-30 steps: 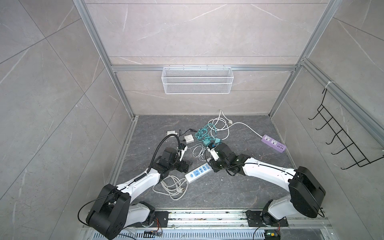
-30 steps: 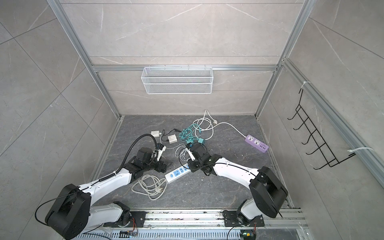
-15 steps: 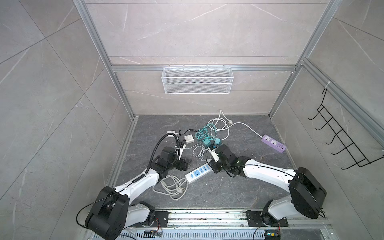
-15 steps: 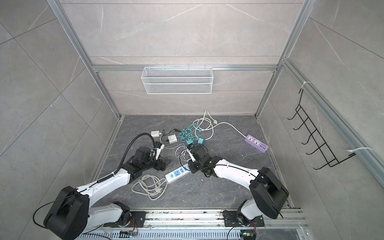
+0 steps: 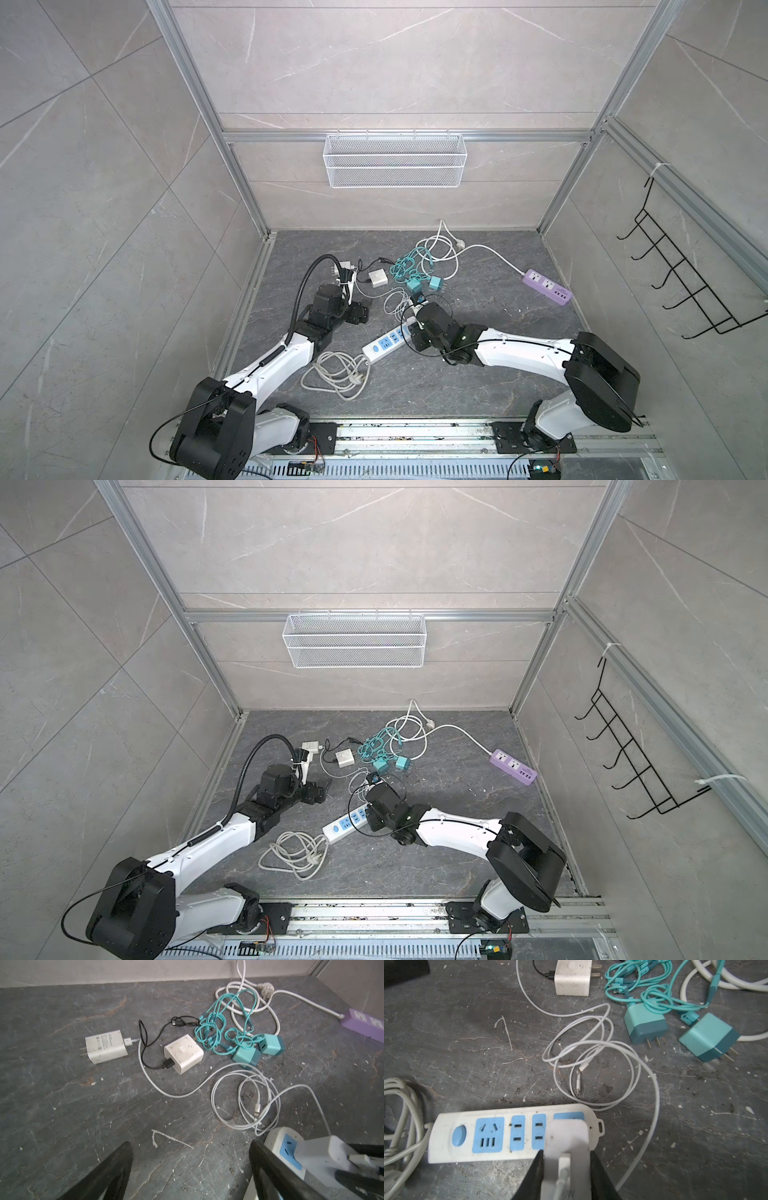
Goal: Insert the plug
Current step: 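Lower the strip and open the left gripper while the right holds the charger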
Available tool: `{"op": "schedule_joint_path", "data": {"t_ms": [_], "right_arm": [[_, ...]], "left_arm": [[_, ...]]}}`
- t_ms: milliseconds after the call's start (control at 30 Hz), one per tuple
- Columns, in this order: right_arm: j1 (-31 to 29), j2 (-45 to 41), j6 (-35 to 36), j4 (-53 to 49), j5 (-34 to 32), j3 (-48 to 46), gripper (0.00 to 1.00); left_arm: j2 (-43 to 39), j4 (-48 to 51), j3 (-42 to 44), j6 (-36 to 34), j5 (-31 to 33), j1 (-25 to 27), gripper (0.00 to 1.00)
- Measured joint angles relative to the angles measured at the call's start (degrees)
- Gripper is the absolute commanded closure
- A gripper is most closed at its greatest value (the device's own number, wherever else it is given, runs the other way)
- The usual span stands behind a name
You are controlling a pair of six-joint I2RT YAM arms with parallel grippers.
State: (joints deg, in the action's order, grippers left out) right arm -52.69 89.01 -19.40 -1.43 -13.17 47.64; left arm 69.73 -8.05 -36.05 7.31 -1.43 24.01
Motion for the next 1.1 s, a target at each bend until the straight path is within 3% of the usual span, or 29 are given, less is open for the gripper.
{"op": "schedule_joint_path", "data": {"t_ms": [600,767,900,1100], "right_arm": [[-0.92,9.7,1.16,-4.17,0.42,9.6,0.88],[-0.92,11.56,1.18,-6.67,0.96,13.38,0.84],[-0.92,11.78,1.14,-9.01,1.2,14.78,0.75],[-0.94,10.43,0.26,-14.64,3.23,15.23,0.54]], "left_arm": [[0.92,-1.01,-1.73,0.04,1.62,-2.43,0.07],[4.04,0.79,-3.87,1.11,5.11,-3.21,0.04],[10.05,3.98,-8.96,4.09,8.63,-4.7,0.03],[16.33,5.35,-12.92,7.3,10.45,-7.28,0.03]]}}
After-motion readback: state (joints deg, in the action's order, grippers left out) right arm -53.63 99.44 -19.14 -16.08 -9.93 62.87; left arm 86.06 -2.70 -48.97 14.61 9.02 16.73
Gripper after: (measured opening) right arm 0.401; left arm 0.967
